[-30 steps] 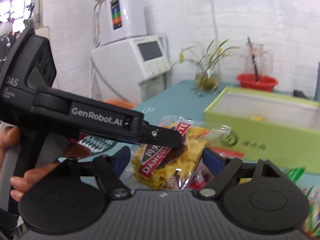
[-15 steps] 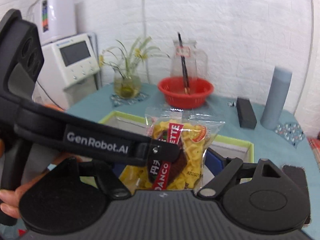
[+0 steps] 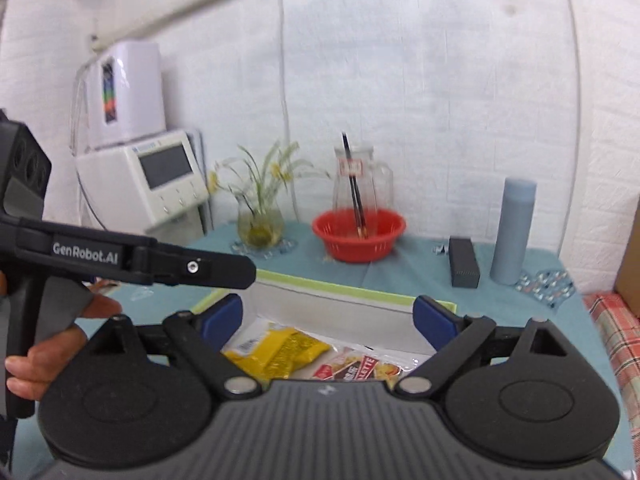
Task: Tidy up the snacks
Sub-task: 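Move the left gripper to the blue wrapped biscuit pack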
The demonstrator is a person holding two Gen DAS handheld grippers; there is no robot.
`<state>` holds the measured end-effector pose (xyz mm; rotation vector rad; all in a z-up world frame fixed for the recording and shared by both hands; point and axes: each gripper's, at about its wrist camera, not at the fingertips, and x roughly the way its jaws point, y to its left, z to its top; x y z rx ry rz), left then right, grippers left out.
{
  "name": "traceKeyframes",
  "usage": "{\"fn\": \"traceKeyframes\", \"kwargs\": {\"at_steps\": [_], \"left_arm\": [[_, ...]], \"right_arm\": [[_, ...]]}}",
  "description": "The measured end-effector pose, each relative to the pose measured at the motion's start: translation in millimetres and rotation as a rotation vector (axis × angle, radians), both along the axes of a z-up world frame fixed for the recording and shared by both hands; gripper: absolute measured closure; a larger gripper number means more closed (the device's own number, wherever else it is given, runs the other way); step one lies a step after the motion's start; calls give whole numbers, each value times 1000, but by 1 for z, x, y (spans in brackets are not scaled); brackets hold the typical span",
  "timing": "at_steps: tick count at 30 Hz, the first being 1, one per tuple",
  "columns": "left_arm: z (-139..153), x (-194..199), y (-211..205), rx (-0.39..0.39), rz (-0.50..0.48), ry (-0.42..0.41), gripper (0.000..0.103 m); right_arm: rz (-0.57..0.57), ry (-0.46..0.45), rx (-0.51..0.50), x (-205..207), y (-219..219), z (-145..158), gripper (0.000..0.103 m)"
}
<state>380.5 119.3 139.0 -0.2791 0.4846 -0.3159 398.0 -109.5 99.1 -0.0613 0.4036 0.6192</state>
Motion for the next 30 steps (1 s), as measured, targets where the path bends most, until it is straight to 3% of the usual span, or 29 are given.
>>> {"fn": "traceKeyframes", "kwargs": {"at_steps": [3, 6, 11, 17, 21, 24, 28, 30], "left_arm": [[1, -48, -12, 2, -37, -32, 22], [-17, -85, -33, -3, -91, -13, 22], [-68, -119, -80, -84, -187, 132, 25], [-107, -142, -124, -215, -331, 274, 28], [-114, -135, -139, -166, -296, 323, 33], [-106, -138, -125, -192, -274, 301, 33], [-92, -143, -92, -97, -154, 214, 31], [-92, -134, -82, -30, -161, 228, 32]], "right_arm": [[-15, -34, 7, -54, -20, 2, 9], [-81, -34, -4, -99, -45, -11, 9], [-262, 36, 6, -158, -91, -58, 9], [-348, 167, 45, -195, -131, -106, 9], [-400, 188, 104, -194, -152, -113, 9], [-360, 162, 166, -198, -155, -105, 9], [-166, 164, 200, -204, -119, -99, 9], [-62, 219, 215, -203, -92, -106, 9]]}}
